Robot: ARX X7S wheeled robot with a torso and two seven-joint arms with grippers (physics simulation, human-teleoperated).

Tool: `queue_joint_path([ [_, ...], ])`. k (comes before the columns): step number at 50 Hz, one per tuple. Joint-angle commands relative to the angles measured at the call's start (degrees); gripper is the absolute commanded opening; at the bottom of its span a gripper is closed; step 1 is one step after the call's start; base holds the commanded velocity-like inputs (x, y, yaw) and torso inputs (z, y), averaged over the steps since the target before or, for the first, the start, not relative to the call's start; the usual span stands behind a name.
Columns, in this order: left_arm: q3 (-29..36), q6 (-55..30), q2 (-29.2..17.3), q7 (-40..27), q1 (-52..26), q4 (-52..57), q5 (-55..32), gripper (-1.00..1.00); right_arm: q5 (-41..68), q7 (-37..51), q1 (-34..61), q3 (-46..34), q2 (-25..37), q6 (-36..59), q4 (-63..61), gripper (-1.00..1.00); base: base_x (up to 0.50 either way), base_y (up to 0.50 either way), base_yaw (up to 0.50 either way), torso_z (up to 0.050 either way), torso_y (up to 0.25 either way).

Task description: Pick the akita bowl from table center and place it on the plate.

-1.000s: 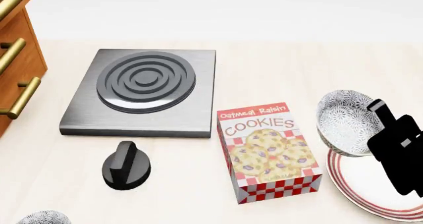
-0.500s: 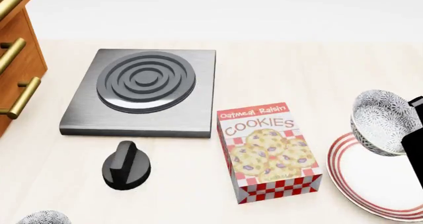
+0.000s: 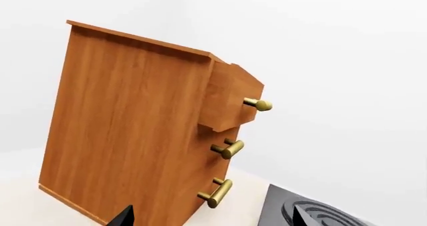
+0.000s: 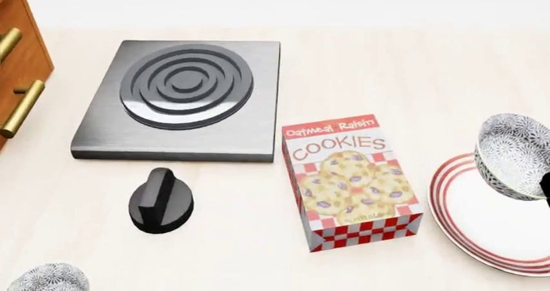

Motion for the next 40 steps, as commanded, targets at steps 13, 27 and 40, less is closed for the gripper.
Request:
queue_joint_path([
  [13, -0.96, 0.07, -0.50, -0.33, -0.75, -0.30, -3.59, 1.00, -1.85, -3.76, 3.18, -1.38, 2.25, -4.85, 4.24, -1.00, 0.00, 0.00, 0.00, 0.009, -0.117],
  [27, -1.36, 1.32, -0.35, 0.52, 0.13, 0.17, -5.77, 1.00, -2.46, -4.29, 3.60, -1.75, 2.56, -6.10, 5.20, -1.00, 0.00, 0.00, 0.00, 0.005, -0.071],
  [40, -0.64, 1.38, -0.85, 0.43, 1.27, 0.89, -4.03, 1.00, -1.87, -2.48, 3.12, -1.44, 2.44, -5.82, 3.39, -1.00, 0.00, 0.00, 0.00, 0.012, -0.167],
])
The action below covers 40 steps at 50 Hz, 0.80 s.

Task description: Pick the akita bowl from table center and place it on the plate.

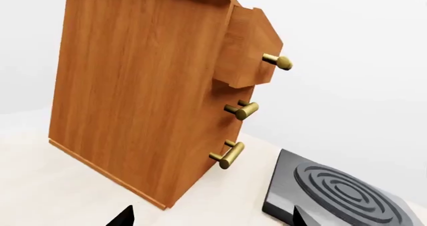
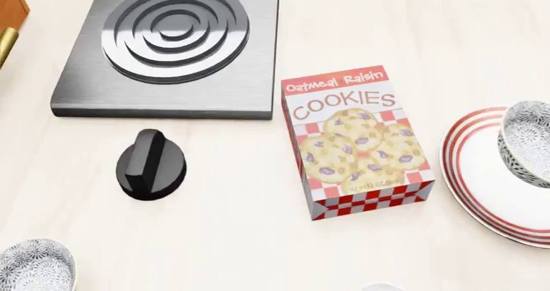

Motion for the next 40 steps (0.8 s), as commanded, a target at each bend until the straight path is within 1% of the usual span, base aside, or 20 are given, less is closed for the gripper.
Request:
queue_joint_path([
  [1, 0.53, 1.15, 0.06, 0.34, 0.76, 0.33, 1.59, 1.00, 1.40, 0.78, 0.40, 0.58, 0.08, -0.40, -1.20, -1.00, 0.00, 0.00, 0.00, 0.000, 0.000],
  [2, 0.26, 1.61, 0.13, 0.95, 0.96, 0.43, 0.04, 1.00, 1.40, 0.80, 0.39, 0.53, 0.07, -0.39, -1.24, -1.00, 0.00, 0.00, 0.00, 0.000, 0.000],
  [3, 0.47, 1.60, -0.08, 0.63, 1.15, 0.57, 1.94, 1.00, 1.50, 0.83, 0.37, 0.56, 0.04, -0.33, -1.30, -1.00, 0.00, 0.00, 0.00, 0.013, -0.250],
  [4, 0.45, 1.58, -0.03, 0.63, 1.16, 0.52, 1.59, 1.00, 1.48, 0.77, 0.35, 0.51, 0.04, -0.36, -1.30, -1.00, 0.00, 0.00, 0.00, 0.013, -0.250],
  [6, 0.03, 1.31, 0.04, 0.56, 1.13, 0.41, -0.46, 1.00, 1.27, 0.43, 0.26, 0.32, 0.08, -0.56, -1.11, -1.00, 0.00, 0.00, 0.00, 0.012, -0.250],
  [18, 0.04, 1.13, -0.37, 0.29, 1.33, 0.47, -0.71, 1.00, -1.50, -3.82, 0.77, -1.62, 0.87, -3.57, 3.36, -1.00, 0.00, 0.00, 0.00, 0.000, 0.000],
  [24, -0.17, 1.20, -0.56, 0.18, 1.37, 0.61, -1.13, 1.00, -4.78, -8.46, 2.40, -4.39, 1.79, -6.64, 8.76, -1.00, 0.00, 0.00, 0.00, 0.000, 0.000],
  [26, -0.30, 1.15, -0.65, 0.05, 1.27, 0.59, -1.32, 1.00, -7.31, -12.16, 4.00, -6.71, 2.36, -8.93, 13.37, -1.00, 0.00, 0.00, 0.00, 0.000, 0.000],
  [30, -0.35, 1.19, -0.71, -0.05, 1.35, 0.70, -1.48, 1.00, -10.17, -16.59, 6.51, -9.39, 2.97, -11.63, 19.47, -1.00, 0.00, 0.00, 0.00, 0.000, 0.000],
  [35, -0.23, 1.31, -0.71, 0.08, 1.28, 0.26, -1.62, 1.00, -12.29, -19.36, 8.85, -11.33, 3.25, -13.71, 23.99, -1.00, 0.00, 0.00, 0.00, 0.000, 0.000],
  [40, -0.30, 1.20, -0.89, -0.24, 1.74, 1.22, -1.82, 1.00, -12.35, -19.41, 10.13, -11.26, 3.63, -13.95, 24.91, -1.00, 0.00, 0.00, 0.00, 0.000, 0.000],
])
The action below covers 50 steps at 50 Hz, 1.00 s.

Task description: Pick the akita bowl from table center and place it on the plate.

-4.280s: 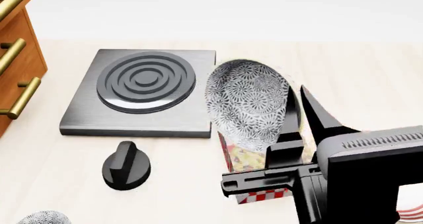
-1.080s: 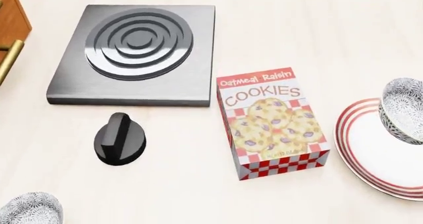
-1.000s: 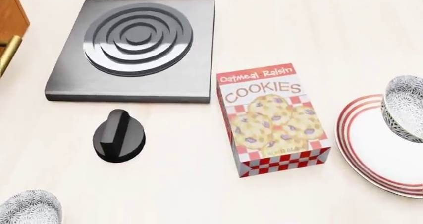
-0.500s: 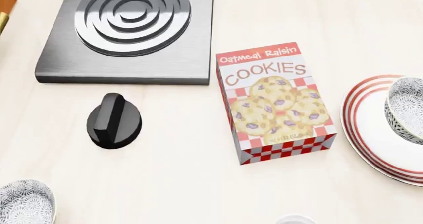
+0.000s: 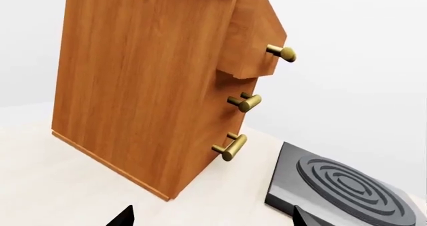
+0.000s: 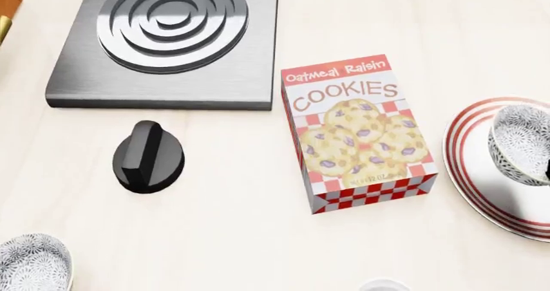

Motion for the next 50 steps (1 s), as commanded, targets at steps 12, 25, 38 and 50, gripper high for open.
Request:
queue_joint_path([
  [12, -0.36, 0.18, -0.46, -0.51, 0.56, 0.77, -1.09, 1.00, -4.15, -7.50, 7.35, -3.52, 2.61, -6.17, 12.39, -1.00, 0.00, 0.00, 0.00, 0.000, 0.000],
  [25, 0.35, 0.28, -0.52, -0.47, 0.11, 0.13, -0.43, 1.00, -9.00, -13.18, 11.77, -6.24, 3.38, -10.50, 21.65, -1.00, 0.00, 0.00, 0.00, 0.000, 0.000],
  [38, -0.13, 0.67, -0.84, -0.57, 0.92, 0.77, -1.07, 1.00, -9.85, -12.33, 11.38, -5.22, 3.56, -11.43, 21.59, -1.00, 0.00, 0.00, 0.00, 0.000, 0.000],
  [50, -0.04, 0.82, -0.98, -0.74, 1.07, 0.99, -1.12, 1.00, -11.68, -12.24, 11.53, -4.41, 3.10, -11.79, 21.65, -1.00, 0.00, 0.00, 0.00, 0.000, 0.001],
])
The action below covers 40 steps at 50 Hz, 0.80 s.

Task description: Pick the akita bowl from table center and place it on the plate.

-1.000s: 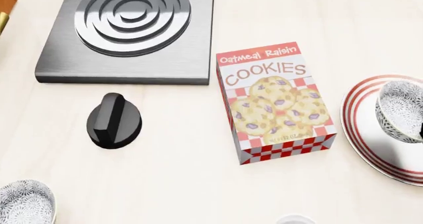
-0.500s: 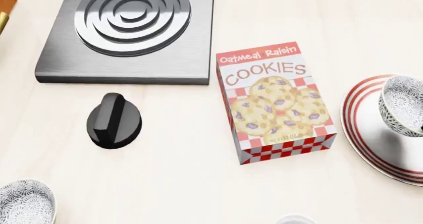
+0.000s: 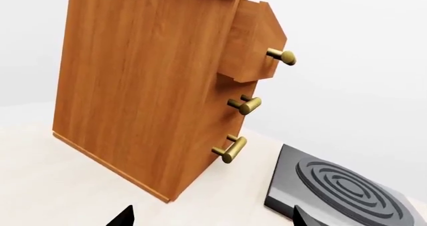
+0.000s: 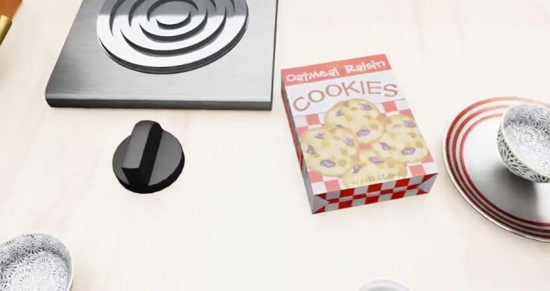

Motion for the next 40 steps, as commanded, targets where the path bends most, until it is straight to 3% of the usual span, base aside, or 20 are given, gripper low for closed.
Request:
queue_joint_path([
  [1, -0.02, 0.25, -0.15, -0.09, 0.28, 0.24, -0.16, 1.00, -0.72, -0.31, 0.53, 1.70, -0.21, -0.95, -0.19, 1.00, 0.00, 0.00, 0.00, 0.000, 0.000],
  [11, -0.14, 0.35, -0.22, -0.34, 0.34, 0.23, -0.51, 1.00, 3.21, 4.05, -3.06, 6.02, -1.36, 1.33, -7.78, 1.00, 0.00, 0.00, 0.00, 0.000, 0.000],
  [21, -0.04, 0.73, -0.17, -0.24, 0.61, 0.09, -0.54, 1.00, 11.16, 7.83, -10.94, 13.93, -5.80, 2.51, -28.46, 1.00, 0.00, 0.00, 0.00, 0.000, 0.000],
  [40, 0.22, 1.20, -0.41, -0.15, 1.08, 0.48, -0.38, 1.00, 18.52, 7.58, -16.10, 14.68, -9.40, 9.51, -50.38, 1.00, 0.00, 0.00, 0.00, 0.000, 0.000],
])
